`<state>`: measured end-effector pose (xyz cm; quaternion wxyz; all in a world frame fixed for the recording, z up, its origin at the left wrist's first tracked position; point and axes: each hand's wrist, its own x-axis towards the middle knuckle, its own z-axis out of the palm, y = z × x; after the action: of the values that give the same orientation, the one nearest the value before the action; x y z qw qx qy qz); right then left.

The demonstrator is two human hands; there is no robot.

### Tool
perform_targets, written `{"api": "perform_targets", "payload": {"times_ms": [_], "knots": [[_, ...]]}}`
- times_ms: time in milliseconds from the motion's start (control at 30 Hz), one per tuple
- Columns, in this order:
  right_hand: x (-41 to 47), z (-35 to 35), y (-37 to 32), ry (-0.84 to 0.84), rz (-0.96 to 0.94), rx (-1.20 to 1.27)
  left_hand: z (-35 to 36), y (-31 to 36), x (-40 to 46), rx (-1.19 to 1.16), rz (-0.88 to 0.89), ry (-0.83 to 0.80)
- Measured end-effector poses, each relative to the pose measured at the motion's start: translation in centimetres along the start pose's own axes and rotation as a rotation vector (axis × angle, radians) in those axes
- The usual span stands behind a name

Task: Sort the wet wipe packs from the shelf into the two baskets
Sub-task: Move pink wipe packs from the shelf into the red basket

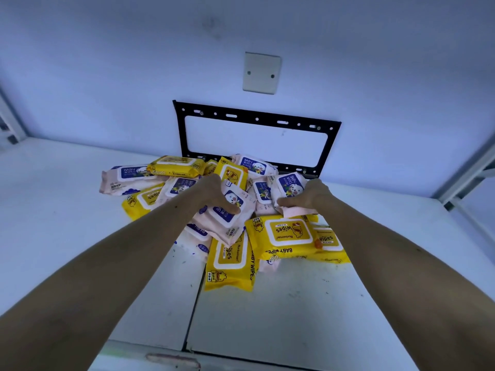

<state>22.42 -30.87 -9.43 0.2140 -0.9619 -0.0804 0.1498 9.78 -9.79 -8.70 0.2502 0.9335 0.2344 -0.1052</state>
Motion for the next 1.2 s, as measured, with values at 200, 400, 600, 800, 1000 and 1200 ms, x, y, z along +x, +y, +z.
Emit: {"api": "perform_targets", "payload": {"times_ms": [200,400,600,800,1000,1200], "knots": [[-0.7,-0.3,-1.8,0.089,0.001,0.012,-0.1,0.4,-0.7,-0.149,-0.037,-0.046],[-0.9,-0.4,-3.2,0.03,-0.011,0.087,-0.8,-0.7,-1.5,-0.383,-0.062,-0.058],[-1.3,-0.5,-3.8,0.002,-0.063,0.174,-1.4,-2.2,-2.6,-0.528,-0.075,-0.071],[-3.0,-0.3,-6.0,0.045,-0.176,0.271,-1.8,-2.9,-4.4,-0.605,0.026,-0.036],[-5.9,1.0,-10.5,0.083,-0.34,0.132,-5.2,-7.5,-7.9,-0.676,-0.008,0.183],[-11.3,5.3,-17.7,0.02,-0.537,0.174,-6.1,-15.7,-14.8,-0.736,-0.171,0.258]]}}
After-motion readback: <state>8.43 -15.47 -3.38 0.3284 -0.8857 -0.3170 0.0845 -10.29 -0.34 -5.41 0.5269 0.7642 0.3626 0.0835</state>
